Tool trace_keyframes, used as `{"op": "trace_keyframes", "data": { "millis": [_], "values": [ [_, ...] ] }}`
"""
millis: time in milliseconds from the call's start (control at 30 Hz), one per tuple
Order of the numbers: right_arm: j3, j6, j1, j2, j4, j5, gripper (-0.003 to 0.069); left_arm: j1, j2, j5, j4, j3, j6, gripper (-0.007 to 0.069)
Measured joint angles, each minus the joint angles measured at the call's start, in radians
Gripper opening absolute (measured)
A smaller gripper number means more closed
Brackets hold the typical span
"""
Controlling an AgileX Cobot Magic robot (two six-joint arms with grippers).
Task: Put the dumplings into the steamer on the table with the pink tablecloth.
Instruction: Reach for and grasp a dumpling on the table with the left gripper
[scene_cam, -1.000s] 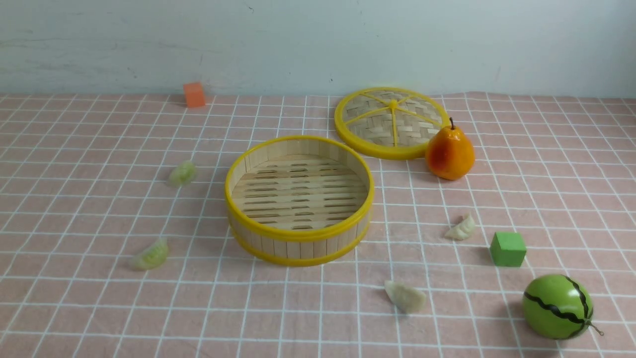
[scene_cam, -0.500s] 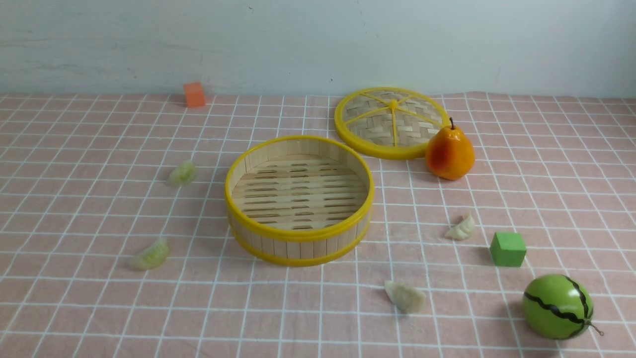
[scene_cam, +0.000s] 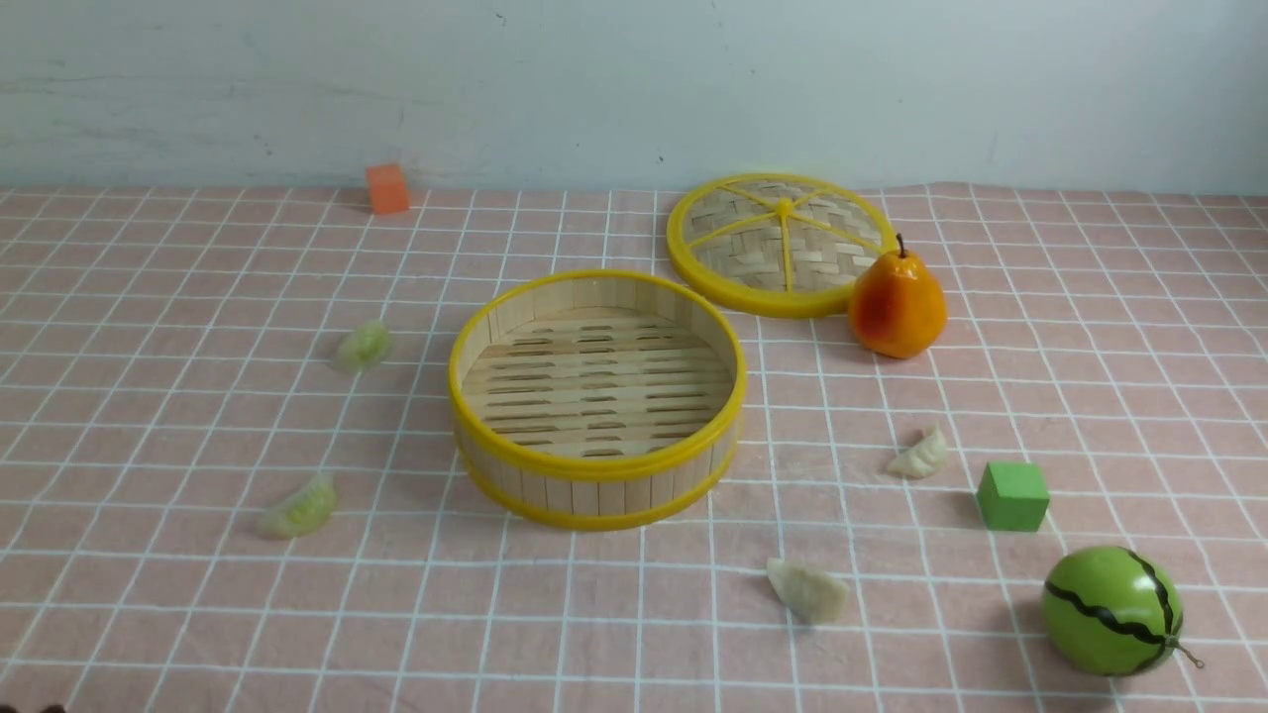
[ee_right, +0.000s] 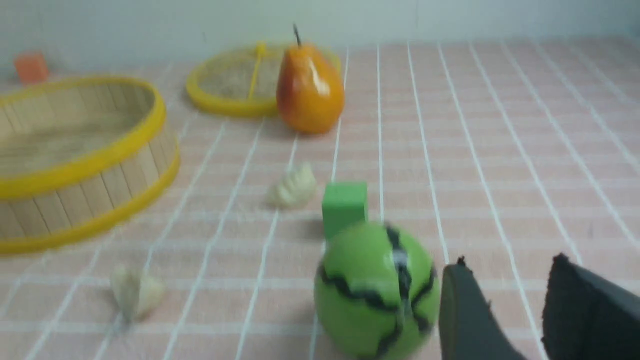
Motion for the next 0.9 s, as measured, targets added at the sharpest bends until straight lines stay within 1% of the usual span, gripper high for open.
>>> {"op": "trace_keyframes", "data": {
  "millis": [67,100,133,167,200,233,267,300,333,400,467,500,533,567,633,667,700,733,767,833,867,900],
  "values": [
    [0.0,0.001,0.0,0.0,0.0,-0.114,0.024,0.0,0.0,-0.09,0.001,0.0,0.006,0.0209],
    [0.0,0.01,0.0,0.0,0.001,-0.203,0.024,0.0,0.0,-0.139,0.003,0.0,0.016,0.021],
    [0.0,0.012,0.0,0.0,0.001,-0.216,0.024,0.0,0.0,-0.152,0.003,0.0,0.016,0.021],
    [0.0,0.017,0.0,0.0,0.001,-0.265,0.024,0.0,0.0,-0.178,0.004,0.0,0.019,0.0211],
    [0.0,0.035,0.0,0.0,0.001,-0.349,0.024,0.0,0.0,-0.213,0.004,0.0,0.02,0.0213],
    [0.0,0.04,0.0,0.0,0.001,-0.361,0.024,0.0,0.0,-0.224,0.004,0.0,0.021,0.0213],
    [0.0,0.079,0.0,0.0,0.003,-0.455,0.024,0.0,0.0,-0.268,0.003,0.0,0.023,0.0216],
    [0.0,0.104,0.0,0.0,0.004,-0.493,0.024,0.0,0.0,-0.297,0.0,0.0,0.018,0.0216],
    [0.0,0.104,0.0,0.0,0.004,-0.493,0.024,0.0,0.0,-0.303,0.0,0.0,0.012,0.0216],
    [0.0,0.174,0.0,0.0,0.004,-0.548,0.024,0.0,0.0,-0.396,-0.029,0.0,-0.067,0.0217],
    [0.0,0.192,0.0,0.0,0.004,-0.553,0.0236,0.0,0.0,-0.435,-0.038,0.0,-0.104,0.0217],
    [-0.001,0.211,0.0,0.0,0.004,-0.556,0.0215,0.0,0.0,-0.514,-0.048,0.0,-0.165,0.0215],
    [-0.009,0.219,0.0,0.0,0.004,-0.553,0.0198,0.0,0.0,-0.541,-0.048,-0.003,-0.194,0.0208],
    [-0.014,0.22,0.0,0.002,0.004,-0.552,0.0193,0.0,0.0,-0.547,-0.048,-0.007,-0.197,0.0202],
    [-0.078,0.218,0.0,0.036,0.004,-0.529,0.0095,0.0,0.0,-0.508,-0.042,-0.076,-0.226,0.013],
    [-0.125,0.207,0.0,0.073,0.0,-0.504,0.0038,0.0,0.013,-0.455,-0.041,-0.138,-0.228,0.0073],
    [-0.134,0.207,0.0,0.073,0.0,-0.504,0.003,0.0,0.016,-0.445,-0.041,-0.15,-0.228,0.0062],
    [-0.197,0.188,0.0,0.123,-0.006,-0.462,-0.0006,0.0,0.058,-0.367,-0.036,-0.237,-0.224,0.0],
    [-0.244,0.175,0.0,0.164,-0.015,-0.428,-0.0013,0.0,0.101,-0.311,-0.029,-0.3,-0.215,-0.0014],
    [-0.34,0.147,0.0,0.255,-0.039,-0.338,-0.0012,0.0,0.202,-0.22,-0.029,-0.408,-0.188,-0.0014],
    [-0.359,0.145,0.0,0.274,-0.042,-0.328,-0.0011,0.0,0.224,-0.208,-0.029,-0.417,-0.184,-0.0014],
    [-0.426,0.119,0.0,0.352,-0.072,-0.224,-0.0006,0.0,0.304,-0.175,-0.029,-0.475,-0.161,-0.0014]
  ]
}}
